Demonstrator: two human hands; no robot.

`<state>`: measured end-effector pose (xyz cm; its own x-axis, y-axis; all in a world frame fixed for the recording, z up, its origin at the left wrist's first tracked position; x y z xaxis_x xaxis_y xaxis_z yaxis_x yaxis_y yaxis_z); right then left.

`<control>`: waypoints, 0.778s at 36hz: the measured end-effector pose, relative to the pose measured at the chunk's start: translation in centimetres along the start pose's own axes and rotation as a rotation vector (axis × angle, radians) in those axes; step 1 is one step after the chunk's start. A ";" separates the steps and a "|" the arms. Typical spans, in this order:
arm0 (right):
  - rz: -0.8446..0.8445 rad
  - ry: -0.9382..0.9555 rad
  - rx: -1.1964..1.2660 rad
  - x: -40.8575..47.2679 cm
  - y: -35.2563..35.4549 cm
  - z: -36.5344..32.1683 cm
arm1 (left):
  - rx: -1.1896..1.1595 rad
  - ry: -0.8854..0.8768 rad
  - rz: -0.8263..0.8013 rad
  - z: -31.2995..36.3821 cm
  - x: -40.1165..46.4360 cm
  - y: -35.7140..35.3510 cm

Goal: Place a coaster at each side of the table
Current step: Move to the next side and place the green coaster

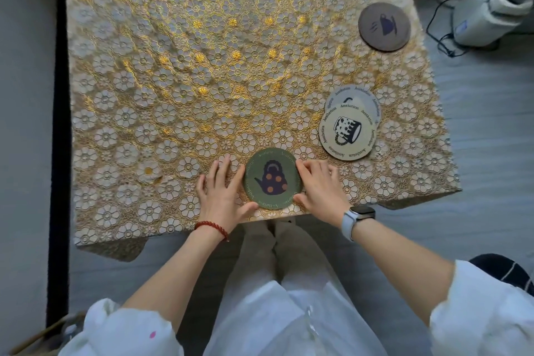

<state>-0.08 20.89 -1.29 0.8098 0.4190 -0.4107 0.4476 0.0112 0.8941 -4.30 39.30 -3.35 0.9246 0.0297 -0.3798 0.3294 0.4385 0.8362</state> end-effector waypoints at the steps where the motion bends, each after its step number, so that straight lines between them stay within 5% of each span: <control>1: 0.000 0.000 0.000 0.0 -0.1 0.0 | -0.001 0.001 -0.001 -0.1 -0.1 0.0; 18: -0.036 -0.016 0.146 0.1 1.1 0.7 | -0.036 0.085 -0.026 0.2 1.2 1.2; 28: 0.157 -0.232 0.257 1.5 5.3 8.4 | -0.062 0.093 -0.003 3.9 7.1 3.7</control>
<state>6.70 13.96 1.36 0.9274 0.1799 -0.3279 0.3677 -0.2774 0.8876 4.26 37.66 -1.40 0.9008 0.1100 -0.4201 0.3174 0.4935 0.8098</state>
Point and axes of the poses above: each hand's wrist, its own x-axis towards the middle knuckle, its own y-axis out of the back of the hand, z = x × y, the point moved 8 cm from there along x, towards the middle knuckle, and after that the axes turned 6 degrees about -x, right-handed, at the moved point
